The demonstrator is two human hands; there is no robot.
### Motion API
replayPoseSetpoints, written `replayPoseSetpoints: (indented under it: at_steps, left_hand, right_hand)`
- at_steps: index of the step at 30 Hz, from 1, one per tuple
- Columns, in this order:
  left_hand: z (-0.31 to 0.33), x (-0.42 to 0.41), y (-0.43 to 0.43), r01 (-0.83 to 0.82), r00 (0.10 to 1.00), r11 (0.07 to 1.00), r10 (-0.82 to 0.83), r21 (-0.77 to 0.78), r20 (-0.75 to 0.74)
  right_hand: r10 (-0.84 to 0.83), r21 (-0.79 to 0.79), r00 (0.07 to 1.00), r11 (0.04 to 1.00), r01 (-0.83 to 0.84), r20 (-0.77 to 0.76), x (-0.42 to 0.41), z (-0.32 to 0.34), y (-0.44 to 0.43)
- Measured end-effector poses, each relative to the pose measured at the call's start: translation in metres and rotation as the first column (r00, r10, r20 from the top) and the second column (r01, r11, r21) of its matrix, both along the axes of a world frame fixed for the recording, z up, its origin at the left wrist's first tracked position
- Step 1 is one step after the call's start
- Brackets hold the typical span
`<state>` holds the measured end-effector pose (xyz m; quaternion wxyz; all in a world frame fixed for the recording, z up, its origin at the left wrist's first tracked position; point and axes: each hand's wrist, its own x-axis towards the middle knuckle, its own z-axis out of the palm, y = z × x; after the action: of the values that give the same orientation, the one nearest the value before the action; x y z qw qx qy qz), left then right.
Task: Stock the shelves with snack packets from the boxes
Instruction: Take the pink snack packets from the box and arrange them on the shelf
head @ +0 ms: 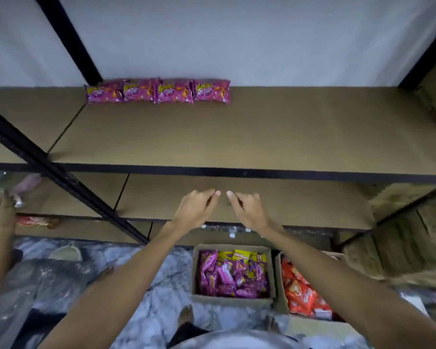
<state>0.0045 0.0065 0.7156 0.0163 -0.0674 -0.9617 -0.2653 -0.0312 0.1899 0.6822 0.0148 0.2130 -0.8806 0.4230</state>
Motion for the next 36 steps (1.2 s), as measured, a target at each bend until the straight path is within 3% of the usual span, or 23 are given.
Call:
replayPoseSetpoints:
  at_steps: [2,4,8,13,21,25,28,32,36]
  left_hand:
    - [-0.009,0.021,0.002,-0.009,0.999,1.000,0.010,-0.010,0.054]
    - [-0.044,0.031,-0.014,0.051,0.988,0.999,-0.052,0.009,0.148]
    - [-0.068,0.047,-0.008,0.033,0.971,0.998,-0.020,-0.049,0.238]
    - [-0.121,0.067,0.002,0.052,0.909,0.999,-0.046,-0.002,0.413]
    - [-0.230,0.086,0.007,-0.097,0.691,0.995,0.055,0.016,0.721]
    - [-0.301,0.094,0.009,-0.107,0.638,0.993,0.099,-0.040,0.764]
    - [-0.360,0.096,0.010,-0.069,0.626,0.996,0.081,-0.048,0.776]
    - [-0.450,0.099,0.013,-0.075,0.586,0.997,0.058,-0.017,0.808]
    - [-0.533,0.098,0.021,0.032,0.582,0.999,-0.016,-0.003,0.813]
  right_hand:
    - [0.031,0.108,0.998,0.993,-0.038,0.059,0.018,-0.021,0.008]
    - [-0.044,0.132,0.990,0.991,0.026,0.134,0.041,-0.048,0.000]
    - [-0.138,0.215,0.959,0.973,0.084,0.249,0.068,-0.068,0.008]
    - [-0.170,0.307,0.898,0.951,0.042,0.405,0.098,-0.119,0.008]
    - [-0.285,0.403,0.739,0.915,0.021,0.610,0.125,-0.229,0.040]
    - [-0.287,0.497,0.743,0.865,-0.070,0.605,0.128,-0.305,0.044]
    - [-0.204,0.437,0.749,0.890,-0.126,0.631,0.128,-0.366,0.047]
    - [-0.299,0.408,0.678,0.913,-0.001,0.672,0.127,-0.442,0.058]
    - [-0.315,0.406,0.638,0.914,0.004,0.703,0.123,-0.515,0.081]
